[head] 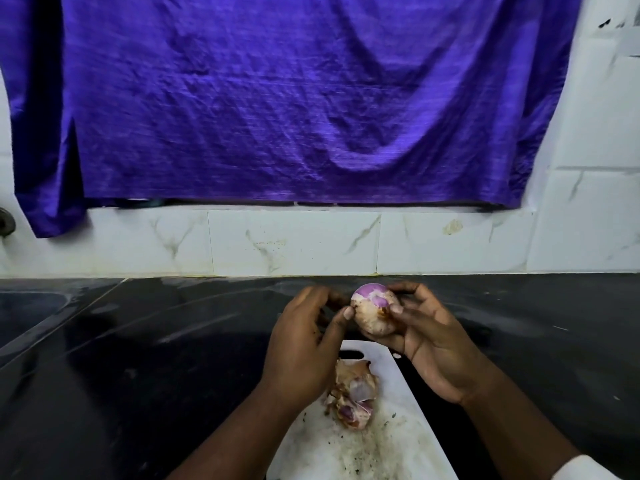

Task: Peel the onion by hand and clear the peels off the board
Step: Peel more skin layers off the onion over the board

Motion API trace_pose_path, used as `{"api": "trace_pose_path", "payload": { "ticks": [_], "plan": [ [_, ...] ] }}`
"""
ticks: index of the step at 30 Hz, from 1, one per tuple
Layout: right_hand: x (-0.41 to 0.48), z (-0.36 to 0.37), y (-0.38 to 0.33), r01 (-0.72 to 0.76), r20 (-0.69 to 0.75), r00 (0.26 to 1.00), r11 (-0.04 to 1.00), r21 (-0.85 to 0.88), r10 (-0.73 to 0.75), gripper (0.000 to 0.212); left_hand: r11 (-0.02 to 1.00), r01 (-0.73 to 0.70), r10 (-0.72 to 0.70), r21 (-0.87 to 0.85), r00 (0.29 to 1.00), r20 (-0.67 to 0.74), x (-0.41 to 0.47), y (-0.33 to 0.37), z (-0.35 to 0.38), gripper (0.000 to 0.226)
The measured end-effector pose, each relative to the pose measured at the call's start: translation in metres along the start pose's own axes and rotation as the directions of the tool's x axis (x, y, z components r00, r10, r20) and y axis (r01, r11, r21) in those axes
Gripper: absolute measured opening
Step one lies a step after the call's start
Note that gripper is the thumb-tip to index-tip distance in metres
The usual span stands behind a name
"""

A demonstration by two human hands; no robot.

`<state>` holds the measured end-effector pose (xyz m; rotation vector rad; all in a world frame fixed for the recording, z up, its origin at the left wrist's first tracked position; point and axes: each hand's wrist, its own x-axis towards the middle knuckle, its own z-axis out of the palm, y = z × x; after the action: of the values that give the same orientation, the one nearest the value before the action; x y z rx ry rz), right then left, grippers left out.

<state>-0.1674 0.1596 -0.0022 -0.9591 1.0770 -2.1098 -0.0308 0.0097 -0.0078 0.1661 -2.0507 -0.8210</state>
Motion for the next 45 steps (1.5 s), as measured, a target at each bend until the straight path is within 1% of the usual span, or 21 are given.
{"api": "trace_pose_path", "payload": {
  "ticks": [2, 5, 8, 9, 13, 16, 20, 23, 30, 33, 40, 45],
  "plan": [
    [0.0, 0.0, 0.001, 0.011, -0.016, 1.0, 0.999, -0.03, -0.012, 0.04, 0.999, 0.026, -0.026, -0.047, 1.0, 0.008, 0.0, -0.001, 0.001, 0.009],
    [0.0, -0.002, 0.003, 0.025, 0.043, 0.999, 0.999, -0.028, -0.024, 0.05, 0.987, 0.045, -0.038, -0.153, 0.998, 0.05, -0.002, 0.001, 0.003, 0.015],
    [0.002, -0.005, 0.005, 0.048, 0.104, 0.994, 0.998, -0.043, -0.043, 0.059, 0.964, 0.054, -0.032, -0.26, 0.995, 0.09, -0.005, 0.006, 0.004, 0.034],
    [0.002, -0.006, 0.005, 0.058, 0.112, 0.992, 0.997, -0.06, -0.051, 0.061, 0.964, 0.053, -0.03, -0.261, 0.995, 0.092, -0.005, 0.006, 0.004, 0.036],
    [0.003, -0.007, 0.008, 0.083, 0.1, 0.992, 0.989, -0.123, -0.071, 0.065, 0.98, 0.042, -0.03, -0.193, 0.997, 0.066, -0.003, 0.004, 0.003, 0.026],
    [0.003, -0.006, 0.008, 0.079, 0.084, 0.994, 0.983, -0.166, -0.065, 0.068, 0.985, 0.052, -0.046, -0.163, 0.998, 0.044, -0.003, 0.005, 0.003, 0.026],
    [0.002, -0.003, 0.008, 0.095, 0.107, 0.992, 0.967, -0.235, -0.072, 0.068, 0.995, 0.052, -0.052, -0.09, 0.999, 0.003, -0.002, 0.006, 0.001, 0.023],
    [0.001, -0.002, 0.007, 0.117, 0.108, 0.99, 0.954, -0.276, -0.091, 0.067, 0.995, 0.07, -0.071, -0.075, 0.997, -0.013, -0.002, 0.007, 0.001, 0.023],
    [-0.001, 0.001, 0.006, 0.12, 0.114, 0.989, 0.949, -0.291, -0.09, 0.067, 0.973, 0.14, -0.147, -0.183, 0.989, -0.028, -0.001, 0.006, 0.003, 0.019],
    [-0.001, 0.001, 0.006, 0.122, 0.112, 0.989, 0.948, -0.293, -0.093, 0.068, 0.967, 0.149, -0.16, -0.209, 0.987, -0.035, -0.001, 0.007, 0.004, 0.019],
    [0.0, 0.0, 0.006, 0.144, 0.121, 0.986, 0.945, -0.293, -0.112, 0.067, 0.904, 0.191, -0.206, -0.382, 0.979, 0.001, -0.002, 0.013, 0.004, 0.021],
    [0.001, -0.002, 0.008, 0.153, 0.113, 0.986, 0.942, -0.3, -0.124, 0.067, 0.898, 0.195, -0.205, -0.395, 0.979, 0.018, -0.001, 0.014, 0.003, 0.023]
  ]
}}
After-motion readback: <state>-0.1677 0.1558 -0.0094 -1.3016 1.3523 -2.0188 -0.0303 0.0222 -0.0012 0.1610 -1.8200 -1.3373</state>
